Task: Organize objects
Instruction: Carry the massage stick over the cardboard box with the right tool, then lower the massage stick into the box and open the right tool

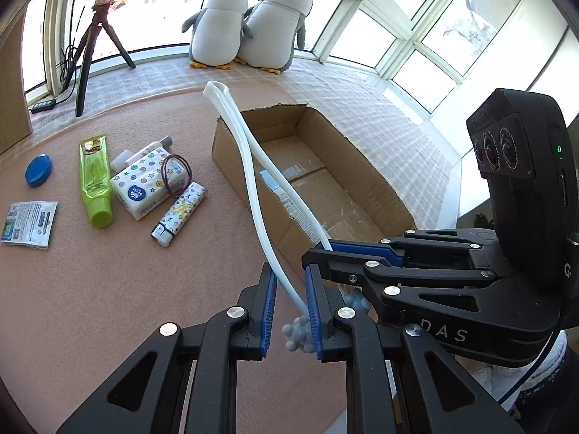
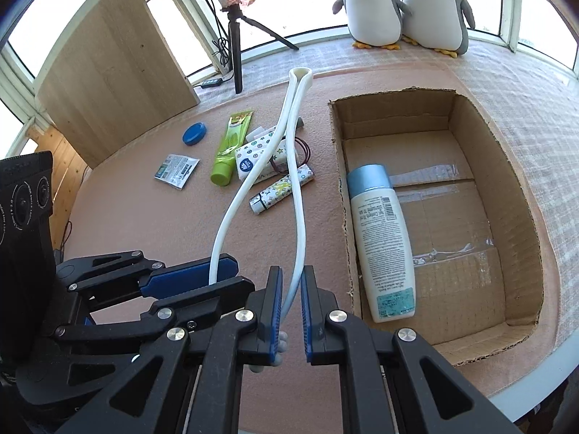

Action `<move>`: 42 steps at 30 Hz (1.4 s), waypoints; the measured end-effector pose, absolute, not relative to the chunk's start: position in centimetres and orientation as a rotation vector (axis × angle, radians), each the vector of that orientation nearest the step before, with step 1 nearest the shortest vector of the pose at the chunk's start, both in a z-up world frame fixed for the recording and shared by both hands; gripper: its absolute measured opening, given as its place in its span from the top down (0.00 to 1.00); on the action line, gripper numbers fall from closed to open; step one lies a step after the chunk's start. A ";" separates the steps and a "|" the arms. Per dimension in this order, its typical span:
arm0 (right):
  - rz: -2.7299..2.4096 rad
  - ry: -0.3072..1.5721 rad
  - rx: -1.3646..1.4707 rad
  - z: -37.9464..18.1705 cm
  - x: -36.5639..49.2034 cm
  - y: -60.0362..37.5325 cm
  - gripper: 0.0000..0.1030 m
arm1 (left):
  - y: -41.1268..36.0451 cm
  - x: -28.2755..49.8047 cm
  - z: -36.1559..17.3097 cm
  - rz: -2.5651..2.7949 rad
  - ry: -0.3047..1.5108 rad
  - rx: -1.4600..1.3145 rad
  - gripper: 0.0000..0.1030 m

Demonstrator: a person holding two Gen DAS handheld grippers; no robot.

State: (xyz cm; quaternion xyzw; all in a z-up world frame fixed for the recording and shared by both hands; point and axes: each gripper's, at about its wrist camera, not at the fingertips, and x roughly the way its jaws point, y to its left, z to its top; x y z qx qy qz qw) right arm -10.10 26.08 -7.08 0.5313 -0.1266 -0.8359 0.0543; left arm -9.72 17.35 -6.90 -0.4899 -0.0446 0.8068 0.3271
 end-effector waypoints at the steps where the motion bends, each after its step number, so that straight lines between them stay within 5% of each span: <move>1: -2.551 -0.393 1.616 -7.0 -10.1 26.8 0.91 | 18.2 -9.9 -6.9 2.107 -0.108 -1.281 0.83; 27: -2.687 -0.464 1.671 -8.0 -9.5 35.4 0.90 | 29.6 -12.4 -8.0 2.042 0.085 -1.276 0.83; 34: -2.774 -0.428 1.667 -7.4 -9.2 35.7 0.57 | 27.9 -12.6 -8.1 2.092 0.089 -1.294 0.68; 42: -2.792 -0.401 1.632 -6.7 -9.4 34.0 0.48 | 25.2 -11.9 -8.4 2.110 0.065 -1.318 0.68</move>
